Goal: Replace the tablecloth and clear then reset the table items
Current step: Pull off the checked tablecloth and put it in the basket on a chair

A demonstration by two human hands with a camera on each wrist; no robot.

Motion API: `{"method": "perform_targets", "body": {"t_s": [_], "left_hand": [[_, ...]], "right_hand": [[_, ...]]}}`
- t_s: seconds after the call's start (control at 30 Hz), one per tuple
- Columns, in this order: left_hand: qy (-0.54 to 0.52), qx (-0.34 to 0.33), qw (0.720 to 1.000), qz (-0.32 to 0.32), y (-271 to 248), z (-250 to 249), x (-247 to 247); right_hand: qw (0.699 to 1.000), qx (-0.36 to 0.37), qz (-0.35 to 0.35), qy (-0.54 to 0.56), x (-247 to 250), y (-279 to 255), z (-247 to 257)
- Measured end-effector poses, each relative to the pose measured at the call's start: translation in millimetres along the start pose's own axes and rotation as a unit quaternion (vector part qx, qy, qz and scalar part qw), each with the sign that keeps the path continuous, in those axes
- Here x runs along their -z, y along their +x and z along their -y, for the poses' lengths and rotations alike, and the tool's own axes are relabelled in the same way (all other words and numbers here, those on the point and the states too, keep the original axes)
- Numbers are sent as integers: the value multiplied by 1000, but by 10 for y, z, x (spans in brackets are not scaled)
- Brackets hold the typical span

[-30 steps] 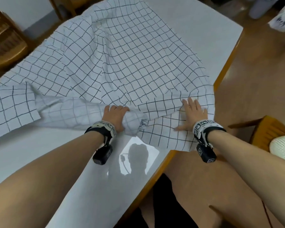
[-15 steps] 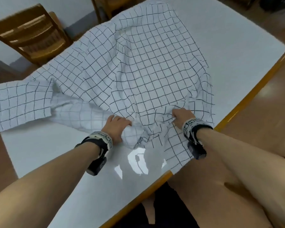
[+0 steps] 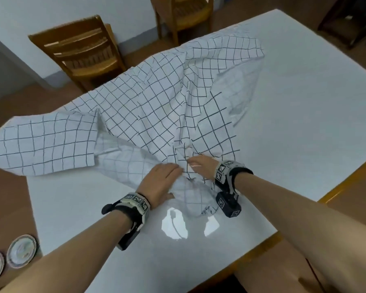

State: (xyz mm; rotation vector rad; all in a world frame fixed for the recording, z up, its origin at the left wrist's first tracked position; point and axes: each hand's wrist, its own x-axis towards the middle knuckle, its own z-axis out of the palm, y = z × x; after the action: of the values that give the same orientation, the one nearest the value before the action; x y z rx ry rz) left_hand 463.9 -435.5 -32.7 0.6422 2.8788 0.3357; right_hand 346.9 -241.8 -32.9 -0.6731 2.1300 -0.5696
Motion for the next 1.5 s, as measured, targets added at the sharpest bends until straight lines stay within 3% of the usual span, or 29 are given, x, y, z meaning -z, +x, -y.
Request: {"method": "perform_targets", "body": {"t_s": [0.07, 0.17, 0.3, 0.5, 0.67, 0.83, 0.93, 1.03, 1.13, 1.23, 1.4, 1.5], "left_hand": [[22, 33, 999, 22, 8, 40, -5], [49, 24, 994, 94, 153, 40, -9], [49, 17, 989, 137, 340, 31, 12], [30, 48, 988, 142, 617, 31, 73], [46, 89, 977, 190, 842, 54, 145], [-2, 125, 968, 218, 702, 8, 262], [13, 124, 985, 122, 500, -54, 332], [30, 72, 997, 18, 292, -126, 313], [41, 37, 997, 48, 121, -189, 318], [60, 48, 994, 80, 84, -242, 256], [-27, 112, 992, 44, 432, -206, 59], [-26, 114, 992, 37, 775, -244, 122]], "right_hand": [[1000, 5, 11, 6, -29, 19, -81], [998, -20, 57, 24, -21, -11, -83], [996, -24, 41, 69, 63, -146, -132], [993, -41, -68, 90, -50, -488, -276], [995, -33, -95, 0, -322, -689, -234], [981, -62, -173, 57, -401, -641, -284], [968, -107, -192, 122, -397, -591, -403], [946, -178, -224, 154, -295, -503, -503], [927, -242, -222, 183, -123, -452, -503], [928, -251, -208, 182, -16, -470, -519], [907, -268, -281, 165, 10, -567, -539], [889, -259, -335, 172, 53, -688, -555]]}}
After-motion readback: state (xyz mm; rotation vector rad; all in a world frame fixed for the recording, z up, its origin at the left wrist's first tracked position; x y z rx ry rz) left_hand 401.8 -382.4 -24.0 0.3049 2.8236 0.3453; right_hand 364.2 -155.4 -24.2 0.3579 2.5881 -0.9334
